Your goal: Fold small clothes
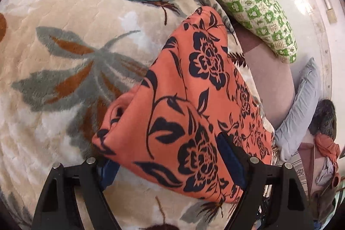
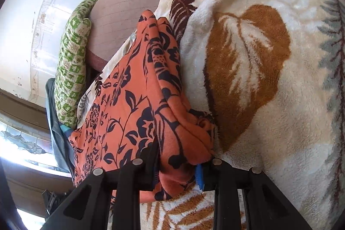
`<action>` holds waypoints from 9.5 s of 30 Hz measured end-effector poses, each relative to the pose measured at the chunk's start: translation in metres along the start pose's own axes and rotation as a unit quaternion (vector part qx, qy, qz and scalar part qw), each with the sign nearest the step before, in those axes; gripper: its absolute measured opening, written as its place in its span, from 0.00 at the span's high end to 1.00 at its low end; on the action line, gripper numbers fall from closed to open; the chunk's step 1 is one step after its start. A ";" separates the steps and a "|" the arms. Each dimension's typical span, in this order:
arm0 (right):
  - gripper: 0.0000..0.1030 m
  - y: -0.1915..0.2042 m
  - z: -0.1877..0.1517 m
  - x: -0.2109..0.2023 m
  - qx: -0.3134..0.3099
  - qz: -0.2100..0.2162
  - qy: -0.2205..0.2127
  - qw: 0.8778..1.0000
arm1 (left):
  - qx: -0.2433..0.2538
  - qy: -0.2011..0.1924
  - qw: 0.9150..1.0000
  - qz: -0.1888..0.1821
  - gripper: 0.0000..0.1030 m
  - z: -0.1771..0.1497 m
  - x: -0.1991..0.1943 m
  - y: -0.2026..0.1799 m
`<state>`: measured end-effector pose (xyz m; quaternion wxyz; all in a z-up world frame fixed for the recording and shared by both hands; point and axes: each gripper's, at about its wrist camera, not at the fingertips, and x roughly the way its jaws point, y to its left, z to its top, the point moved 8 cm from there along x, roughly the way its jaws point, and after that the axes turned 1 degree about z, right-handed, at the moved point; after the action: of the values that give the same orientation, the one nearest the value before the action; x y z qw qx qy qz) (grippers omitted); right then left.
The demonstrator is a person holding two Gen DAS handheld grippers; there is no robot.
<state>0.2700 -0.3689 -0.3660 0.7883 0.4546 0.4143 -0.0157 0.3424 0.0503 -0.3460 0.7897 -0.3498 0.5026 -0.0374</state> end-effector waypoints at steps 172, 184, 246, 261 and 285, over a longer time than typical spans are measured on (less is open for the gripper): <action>0.19 -0.014 -0.075 -0.152 0.004 0.218 0.045 0.975 | 0.483 -0.056 0.874 -0.004 0.33 -0.285 -0.116 -0.176; 0.70 0.034 -0.042 -0.021 -0.083 0.064 0.146 0.984 | 0.398 0.017 0.914 0.077 0.33 -0.230 -0.051 -0.090; 0.79 0.057 -0.071 -0.098 -0.223 -0.020 0.066 0.972 | 0.410 -0.004 0.904 0.119 0.18 -0.171 -0.012 -0.140; 0.78 0.066 -0.134 -0.185 -0.252 -0.001 0.023 0.967 | 0.447 -0.117 0.876 0.139 0.18 -0.202 -0.126 -0.153; 0.68 0.136 -0.177 -0.253 -0.340 0.013 -0.043 0.939 | 0.423 -0.239 0.859 0.161 0.11 -0.193 -0.253 -0.147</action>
<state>0.0455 -0.2487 -0.1443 0.9131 0.1641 0.3545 0.1168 0.1030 -0.0558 -0.1137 0.9525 0.1054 0.2839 -0.0335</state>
